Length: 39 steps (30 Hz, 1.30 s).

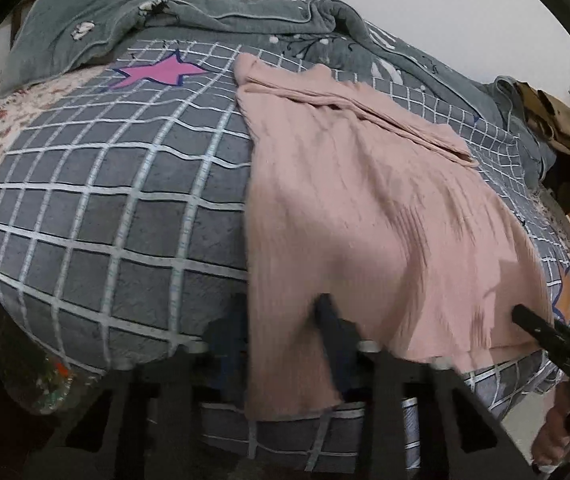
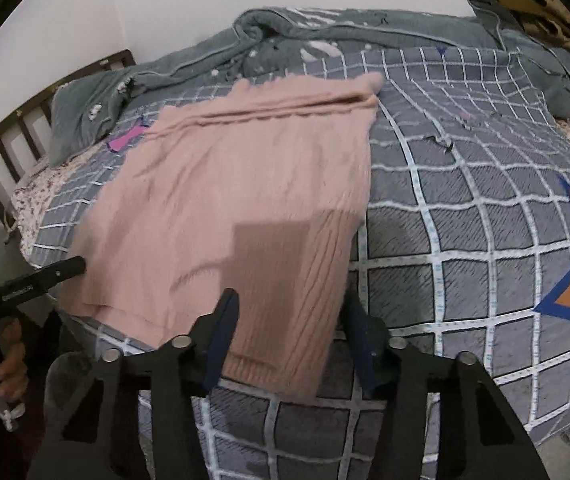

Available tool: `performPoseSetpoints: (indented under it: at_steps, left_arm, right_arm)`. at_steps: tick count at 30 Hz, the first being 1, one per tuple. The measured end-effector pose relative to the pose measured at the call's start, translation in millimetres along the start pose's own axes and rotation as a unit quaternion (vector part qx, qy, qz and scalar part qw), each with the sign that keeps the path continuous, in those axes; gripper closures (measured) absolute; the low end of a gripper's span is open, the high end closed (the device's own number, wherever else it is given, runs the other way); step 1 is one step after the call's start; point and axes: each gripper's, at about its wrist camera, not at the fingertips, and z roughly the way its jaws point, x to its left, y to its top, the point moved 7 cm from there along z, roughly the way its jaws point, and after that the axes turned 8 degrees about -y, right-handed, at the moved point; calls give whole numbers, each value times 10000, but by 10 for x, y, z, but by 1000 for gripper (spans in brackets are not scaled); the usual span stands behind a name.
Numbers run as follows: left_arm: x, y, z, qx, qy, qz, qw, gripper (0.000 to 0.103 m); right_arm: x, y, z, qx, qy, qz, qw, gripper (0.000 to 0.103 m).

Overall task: Fold small clothes
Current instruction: 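Move the left gripper toward the sweater hem to grasp it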

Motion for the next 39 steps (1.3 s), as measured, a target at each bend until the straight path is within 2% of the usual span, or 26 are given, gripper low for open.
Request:
performPoseSetpoints:
  at_steps: [1, 2, 3, 6, 8, 11, 14, 17, 18, 19, 20, 22, 27, 30, 32, 37, 39]
  left_arm:
    - [-5, -2, 32, 15, 49, -9, 10000, 96]
    - [-8, 0, 58, 44, 121, 18, 9999, 96]
    - [-5, 9, 52, 16, 166, 55, 9998, 96]
    - [124, 47, -125, -270, 257, 71, 9993, 96]
    - [252, 49, -212, -286, 125, -67, 9995, 96]
    - [272, 35, -206, -201, -139, -188, 9995, 96]
    - [189, -6, -161, -111, -89, -35, 9999, 95]
    - [160, -59, -141, -1, 4, 96, 10000, 93]
    - [160, -66, -138, 12, 25, 134, 9999, 93]
    - [163, -79, -139, 26, 32, 170, 9998, 92]
    - [171, -90, -142, 31, 43, 167, 9998, 92]
    - [206, -104, -147, 17, 6, 39, 10000, 90]
    - [246, -123, -134, 39, -138, -234, 9996, 88]
    - [231, -143, -121, 61, -253, -303, 9992, 80]
    - [201, -126, -107, 68, -328, -297, 9990, 76]
    - [128, -109, -57, 85, -86, -22, 9999, 75]
    - [123, -113, -62, 40, -50, 4, 10000, 75]
  right_arm:
    - [-6, -11, 45, 71, 11, 66, 10000, 76]
    - [-8, -25, 80, 138, 46, 91, 9999, 92]
    - [-9, -29, 86, 140, 112, 88, 9998, 98]
    - [-172, 31, -95, -292, -46, 195, 9994, 99]
    - [-325, 48, -252, -512, 55, 339, 9981, 99]
    - [-404, -6, -175, -256, 134, 448, 9986, 99]
    - [-306, -53, -86, -217, -76, 217, 9995, 98]
    - [-218, -50, -119, -200, -12, 33, 9998, 94]
    - [-203, -49, -135, -217, -2, -1, 9998, 91]
    - [-208, -26, -156, -257, -46, -28, 9997, 83]
    - [-211, -8, -177, -318, -90, -41, 9994, 70]
    - [-220, 3, -215, -404, -78, -21, 9992, 57]
    - [-232, 13, -179, -314, 55, 90, 9995, 57]
    - [-264, 17, -166, -510, -203, 143, 9984, 61]
    - [-271, 4, -158, -612, -215, 168, 9978, 68]
    - [-259, -77, -5, -243, 99, 309, 9992, 87]
    - [-235, -109, 21, -181, 138, 241, 9994, 89]
